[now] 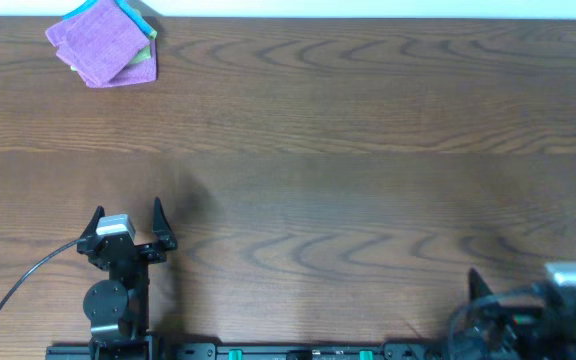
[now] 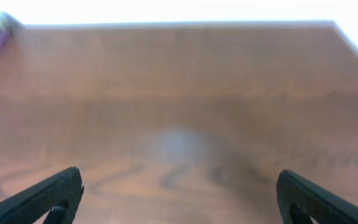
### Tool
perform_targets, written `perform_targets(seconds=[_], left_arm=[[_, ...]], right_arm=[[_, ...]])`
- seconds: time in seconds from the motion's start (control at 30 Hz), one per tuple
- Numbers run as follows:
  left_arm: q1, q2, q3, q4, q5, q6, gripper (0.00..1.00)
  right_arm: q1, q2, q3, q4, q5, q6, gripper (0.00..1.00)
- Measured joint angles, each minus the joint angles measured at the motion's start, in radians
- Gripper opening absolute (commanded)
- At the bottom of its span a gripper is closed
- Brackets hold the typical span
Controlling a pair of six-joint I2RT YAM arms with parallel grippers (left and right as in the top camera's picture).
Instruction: Fold the cloth
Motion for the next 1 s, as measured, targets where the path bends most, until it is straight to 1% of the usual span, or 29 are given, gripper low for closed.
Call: perform_targets(seconds=[0.1,0.17,0.27,0.37,0.5,0.87,1.0], left_arm=[[0.000,0.000,0.000,0.000,0.000,0.000,0.96],[0.000,0.000,0.000,0.000,-0.001,0.000,0.95],[0.000,0.000,0.000,0.000,-0.003,0.000,0.95],[0.000,-0.001,0.000,0.000,-0.003,0.000,0.95],[0.000,-0.002,0.000,0.000,-0.003,0.000,0.96],[0.000,-0.002,0.000,-0.001,-0.003,0.000,0.95],[0.000,-0.002,0.000,-0.001,-0.003,0.000,0.95]], right_arm=[[-0.046,-0.128,-0.024,0.087,0.001,-0.035,0.99],[-0.078,-0.193,-0.060,0.114,0.002,-0.053,0.99],[-0.107,-0.242,-0.132,0.143,0.003,-0.080,0.99],[-0.122,-0.242,-0.220,0.200,-0.002,-0.095,0.99],[-0.127,-0.240,-0.356,0.328,-0.007,-0.106,0.99],[-0.174,-0.238,-0.722,0.603,-0.026,-0.113,0.99],[-0.192,-0.238,-0.813,0.682,-0.035,-0.113,0.99]])
